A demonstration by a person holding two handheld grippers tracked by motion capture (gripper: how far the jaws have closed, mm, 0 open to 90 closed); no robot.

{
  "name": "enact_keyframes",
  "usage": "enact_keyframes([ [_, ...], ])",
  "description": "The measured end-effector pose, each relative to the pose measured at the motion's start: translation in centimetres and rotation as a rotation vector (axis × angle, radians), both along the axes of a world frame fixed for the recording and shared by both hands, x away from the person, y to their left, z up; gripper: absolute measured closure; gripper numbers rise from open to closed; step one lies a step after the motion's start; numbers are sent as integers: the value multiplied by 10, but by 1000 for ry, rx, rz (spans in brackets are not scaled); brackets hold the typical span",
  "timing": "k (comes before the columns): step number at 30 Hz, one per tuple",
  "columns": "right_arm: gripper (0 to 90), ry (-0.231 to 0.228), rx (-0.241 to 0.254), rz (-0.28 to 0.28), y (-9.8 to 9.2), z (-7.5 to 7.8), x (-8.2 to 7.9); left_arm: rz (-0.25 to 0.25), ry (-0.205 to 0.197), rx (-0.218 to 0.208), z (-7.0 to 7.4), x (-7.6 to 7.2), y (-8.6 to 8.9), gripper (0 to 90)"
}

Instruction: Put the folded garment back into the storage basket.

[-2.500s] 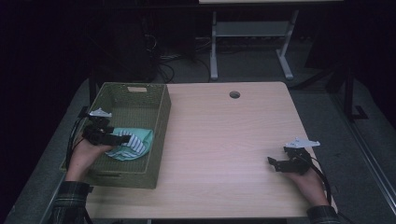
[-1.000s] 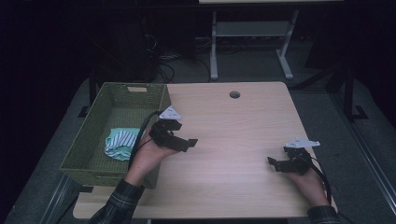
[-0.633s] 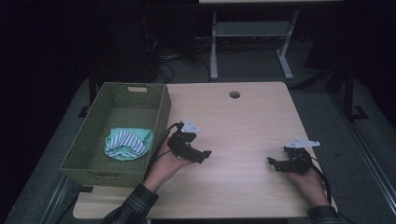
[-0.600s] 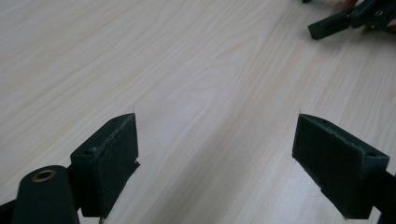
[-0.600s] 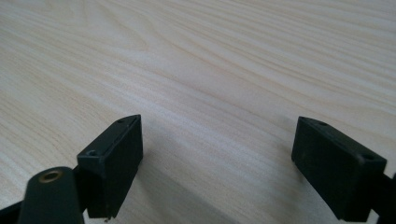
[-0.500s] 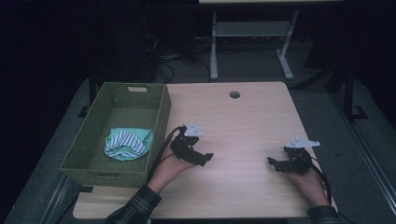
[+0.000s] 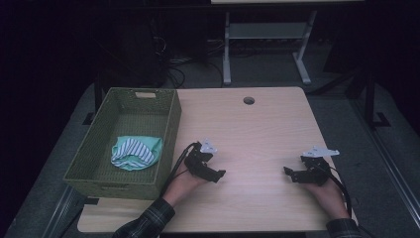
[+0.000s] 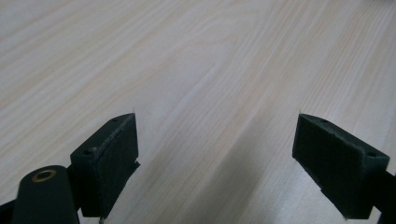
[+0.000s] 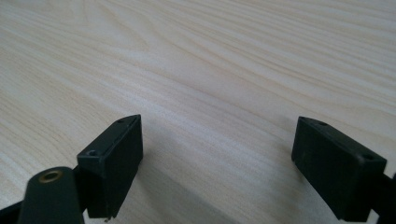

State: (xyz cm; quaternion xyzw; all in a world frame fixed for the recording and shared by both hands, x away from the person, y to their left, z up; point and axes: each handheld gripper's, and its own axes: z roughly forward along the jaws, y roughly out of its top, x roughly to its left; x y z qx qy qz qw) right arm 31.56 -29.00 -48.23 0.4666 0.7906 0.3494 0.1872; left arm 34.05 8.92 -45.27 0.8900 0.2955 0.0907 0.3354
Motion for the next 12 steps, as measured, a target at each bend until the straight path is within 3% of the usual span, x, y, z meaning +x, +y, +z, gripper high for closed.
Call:
enact_keyframes([
  [12, 162, 0, 0, 1, 0, 0, 0, -7, 29, 41, -12, -1, -3, 136],
])
